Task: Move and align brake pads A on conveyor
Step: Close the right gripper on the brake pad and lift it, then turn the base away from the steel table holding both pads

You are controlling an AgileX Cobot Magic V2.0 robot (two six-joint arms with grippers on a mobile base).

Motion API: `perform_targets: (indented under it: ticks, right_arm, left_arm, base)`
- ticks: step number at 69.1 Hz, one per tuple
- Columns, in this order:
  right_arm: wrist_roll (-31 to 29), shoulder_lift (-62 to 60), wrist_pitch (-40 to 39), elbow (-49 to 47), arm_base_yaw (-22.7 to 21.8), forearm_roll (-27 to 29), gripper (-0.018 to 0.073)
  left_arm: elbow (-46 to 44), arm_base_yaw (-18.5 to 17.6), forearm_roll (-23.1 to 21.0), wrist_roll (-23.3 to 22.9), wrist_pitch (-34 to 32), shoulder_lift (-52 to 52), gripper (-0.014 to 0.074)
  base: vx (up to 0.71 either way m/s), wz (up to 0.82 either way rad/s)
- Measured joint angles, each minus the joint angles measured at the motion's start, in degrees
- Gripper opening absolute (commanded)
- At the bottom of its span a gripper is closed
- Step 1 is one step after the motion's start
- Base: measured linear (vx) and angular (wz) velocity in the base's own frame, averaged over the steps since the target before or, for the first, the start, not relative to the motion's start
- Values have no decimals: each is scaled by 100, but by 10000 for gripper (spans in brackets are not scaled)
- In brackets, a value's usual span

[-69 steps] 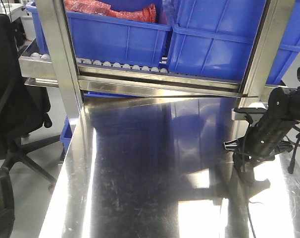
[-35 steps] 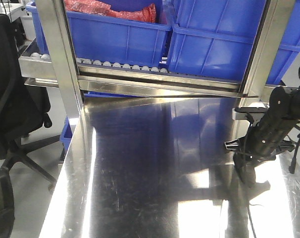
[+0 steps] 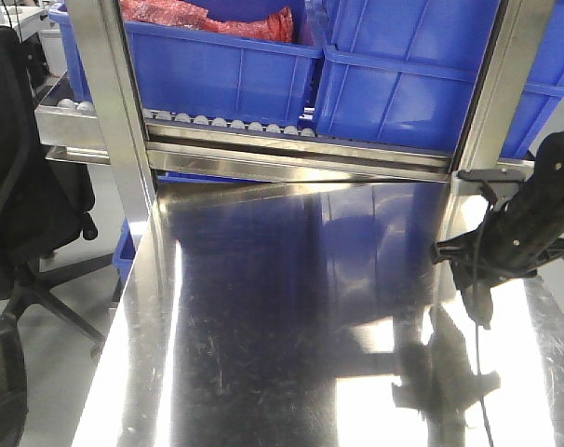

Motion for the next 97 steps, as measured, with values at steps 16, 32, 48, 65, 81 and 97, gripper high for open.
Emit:
perform_targets:
  ticks: [16, 32, 48, 65, 81, 97]
  right_arm:
    - [-98, -792, -212, 479, 0, 298, -1]
    - [-434, -2220, -1052, 1867, 0, 526, -1]
    - [-578, -3865, -1549, 3198, 0, 540, -1]
    - [-592, -5602, -1646, 4180, 0, 552, -1]
    - [-596, -7151, -1847, 5022, 0, 554, -1]
    - [-596, -8083, -1897, 5287, 0, 554, -1]
  left_arm:
    - [0, 0, 0, 0, 0, 0, 129]
    - [0, 0, 0, 0, 0, 0, 129]
    - [0, 0, 0, 0, 0, 0, 129]
    - [0, 0, 0, 0, 0, 0, 129]
    - [0, 0, 0, 0, 0, 0, 129]
    - [0, 0, 0, 0, 0, 0, 129]
  base:
    - [0, 0]
    - [0, 0]
    - [0, 0]
    - [0, 0]
    - [0, 0]
    - [0, 0]
